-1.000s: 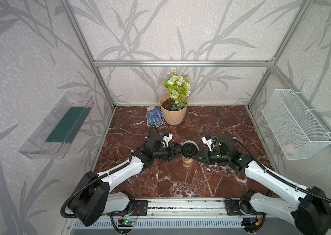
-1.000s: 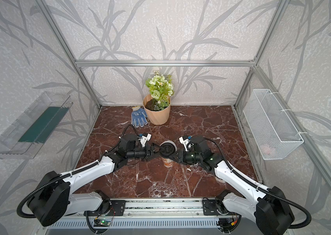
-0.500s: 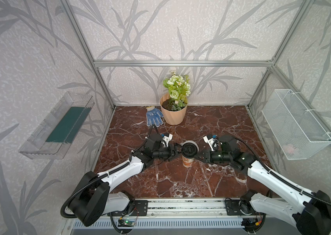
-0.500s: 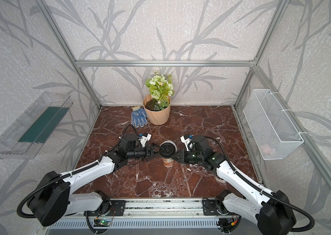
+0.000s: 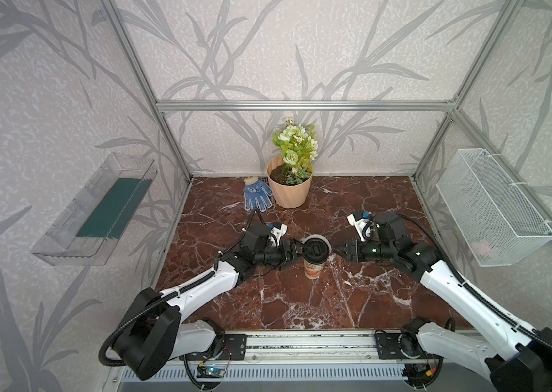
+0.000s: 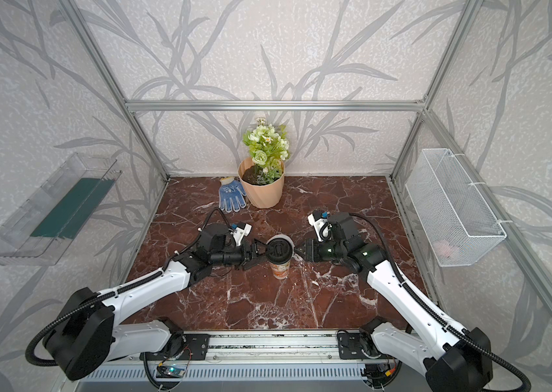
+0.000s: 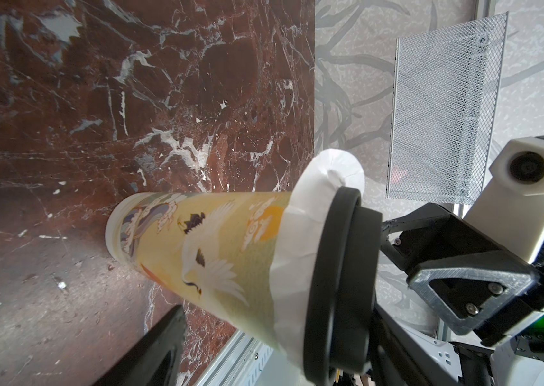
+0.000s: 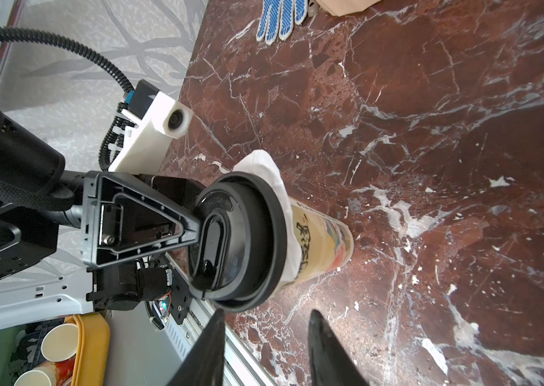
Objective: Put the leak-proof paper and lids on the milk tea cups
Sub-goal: Secure the cup lid on the cup.
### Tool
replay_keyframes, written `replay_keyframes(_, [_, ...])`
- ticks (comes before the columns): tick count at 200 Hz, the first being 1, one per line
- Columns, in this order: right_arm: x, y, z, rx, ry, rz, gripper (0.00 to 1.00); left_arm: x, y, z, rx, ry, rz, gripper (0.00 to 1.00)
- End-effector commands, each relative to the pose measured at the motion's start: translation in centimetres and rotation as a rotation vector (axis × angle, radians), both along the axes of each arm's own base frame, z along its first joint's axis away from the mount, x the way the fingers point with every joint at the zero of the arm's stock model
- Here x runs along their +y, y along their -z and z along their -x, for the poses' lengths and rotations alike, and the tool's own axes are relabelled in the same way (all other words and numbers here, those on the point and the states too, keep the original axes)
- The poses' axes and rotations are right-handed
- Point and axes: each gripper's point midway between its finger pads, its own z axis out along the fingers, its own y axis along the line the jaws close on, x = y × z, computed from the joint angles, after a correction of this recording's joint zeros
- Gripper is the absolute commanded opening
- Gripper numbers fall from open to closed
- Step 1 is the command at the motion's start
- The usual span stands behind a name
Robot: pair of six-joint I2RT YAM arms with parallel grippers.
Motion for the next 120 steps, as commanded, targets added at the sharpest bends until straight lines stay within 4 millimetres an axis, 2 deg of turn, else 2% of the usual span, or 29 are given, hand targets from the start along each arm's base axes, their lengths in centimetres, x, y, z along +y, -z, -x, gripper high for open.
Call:
replay_keyframes(1, [-0.3, -0.6, 0.3, -0.016, -0.008, 0.009, 0.41, 0.1, -0.3, 0.3, 0.004, 0.003, -0.026, 0.83])
replay_keyframes(87, [-0.9, -0.6, 0.8, -0.012, 0.008, 0.003, 0.41, -0.9, -4.5, -0.2, -0.079, 0.039, 0.061, 0.93])
replay_keyframes(105, [-2.5, -0.9, 0.2, -0.042, 0.081, 0.036, 0.42, 0.4, -4.9, 0.1, -0.115, 0.015, -0.012, 0.94])
replay_keyframes(120, [-5.7, -0.8, -0.9, -0.103, 0.220, 0.110, 0.47, 3.5, -4.9, -0.3, -0.188, -0.079, -0.188, 0.95])
